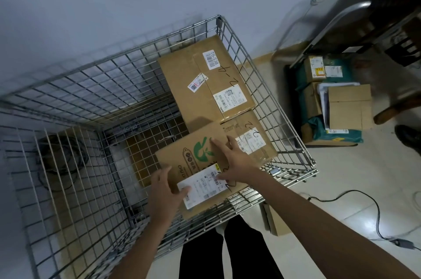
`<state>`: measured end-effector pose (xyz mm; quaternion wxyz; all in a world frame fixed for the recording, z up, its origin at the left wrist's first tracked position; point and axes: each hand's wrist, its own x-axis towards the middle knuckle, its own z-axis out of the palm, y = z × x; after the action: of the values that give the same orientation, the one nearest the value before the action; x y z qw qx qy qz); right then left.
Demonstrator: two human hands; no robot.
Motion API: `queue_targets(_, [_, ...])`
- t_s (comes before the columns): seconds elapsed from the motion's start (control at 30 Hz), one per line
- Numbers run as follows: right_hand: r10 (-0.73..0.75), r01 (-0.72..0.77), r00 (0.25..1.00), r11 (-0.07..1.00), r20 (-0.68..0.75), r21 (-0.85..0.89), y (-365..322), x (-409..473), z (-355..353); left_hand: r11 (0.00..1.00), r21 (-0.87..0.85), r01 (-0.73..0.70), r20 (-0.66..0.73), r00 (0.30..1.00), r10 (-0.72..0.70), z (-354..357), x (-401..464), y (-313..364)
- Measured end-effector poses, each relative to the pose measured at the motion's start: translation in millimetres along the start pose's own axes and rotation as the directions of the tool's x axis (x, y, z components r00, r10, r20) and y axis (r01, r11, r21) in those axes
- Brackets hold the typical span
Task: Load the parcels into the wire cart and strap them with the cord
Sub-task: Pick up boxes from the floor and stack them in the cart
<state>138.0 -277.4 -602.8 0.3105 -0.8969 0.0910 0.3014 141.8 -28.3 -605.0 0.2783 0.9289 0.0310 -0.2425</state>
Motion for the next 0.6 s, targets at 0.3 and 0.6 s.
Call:
queue_targets(0.3, [0.064, -0.063, 0.998, 0.996, -0.010, 0.065, 33, 7, -3, 0.982, -0.148, 0.117, 0.114, 0.988, -0.100, 12, 29, 0])
queue_targets(0.6, [0.109, -0.109, 0.994, 0.993, 0.007, 0.052, 34, 7, -2, 0.982, -0.095, 0.166, 0.182, 0.972, -0.146, 22, 36, -1])
